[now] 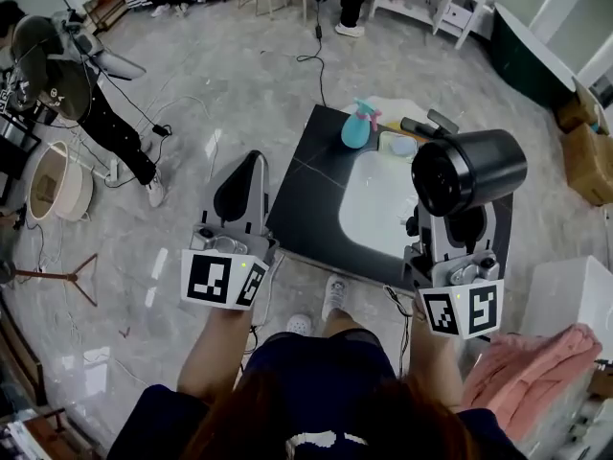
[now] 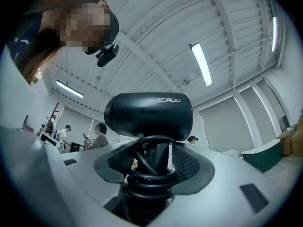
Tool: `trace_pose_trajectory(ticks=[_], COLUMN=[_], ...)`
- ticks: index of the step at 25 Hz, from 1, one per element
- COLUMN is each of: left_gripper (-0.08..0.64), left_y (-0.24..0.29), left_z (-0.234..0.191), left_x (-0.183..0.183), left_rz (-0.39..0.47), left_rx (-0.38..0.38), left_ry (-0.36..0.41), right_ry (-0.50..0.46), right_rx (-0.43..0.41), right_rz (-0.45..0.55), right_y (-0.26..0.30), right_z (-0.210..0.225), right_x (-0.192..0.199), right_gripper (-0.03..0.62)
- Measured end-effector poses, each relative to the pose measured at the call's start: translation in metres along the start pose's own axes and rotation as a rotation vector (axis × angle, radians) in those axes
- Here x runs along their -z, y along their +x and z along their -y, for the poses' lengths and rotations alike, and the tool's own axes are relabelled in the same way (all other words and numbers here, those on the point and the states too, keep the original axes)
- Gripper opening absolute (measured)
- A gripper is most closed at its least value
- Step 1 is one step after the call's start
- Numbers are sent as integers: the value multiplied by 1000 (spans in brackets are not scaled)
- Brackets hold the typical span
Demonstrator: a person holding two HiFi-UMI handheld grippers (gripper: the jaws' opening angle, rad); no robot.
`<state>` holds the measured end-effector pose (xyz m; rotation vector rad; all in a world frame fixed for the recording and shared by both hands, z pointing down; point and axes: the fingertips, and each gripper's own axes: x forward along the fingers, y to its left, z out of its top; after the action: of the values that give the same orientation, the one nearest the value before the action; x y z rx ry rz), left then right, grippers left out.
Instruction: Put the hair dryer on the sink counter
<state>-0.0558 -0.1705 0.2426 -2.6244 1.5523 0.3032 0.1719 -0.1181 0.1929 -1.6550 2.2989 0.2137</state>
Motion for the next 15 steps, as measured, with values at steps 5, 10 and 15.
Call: trace_pose_trajectory(ticks=[5,10,15], left_gripper=[12,12,12], left_y=[47,75,89], left_z=[-14,-21,-39], left_x=[11,15,32], left_rz=[8,5,-25], left_rx=[-71,-149,-177], left_ry=[12,26,22], right_ry=[16,64,105], right_rx=[-72,-145,-160], right_rz=[-6,-50,-102], right_y=[50,87,113], right_z=[33,55,61], right_x=[16,38,73], right_gripper=[264,264,264])
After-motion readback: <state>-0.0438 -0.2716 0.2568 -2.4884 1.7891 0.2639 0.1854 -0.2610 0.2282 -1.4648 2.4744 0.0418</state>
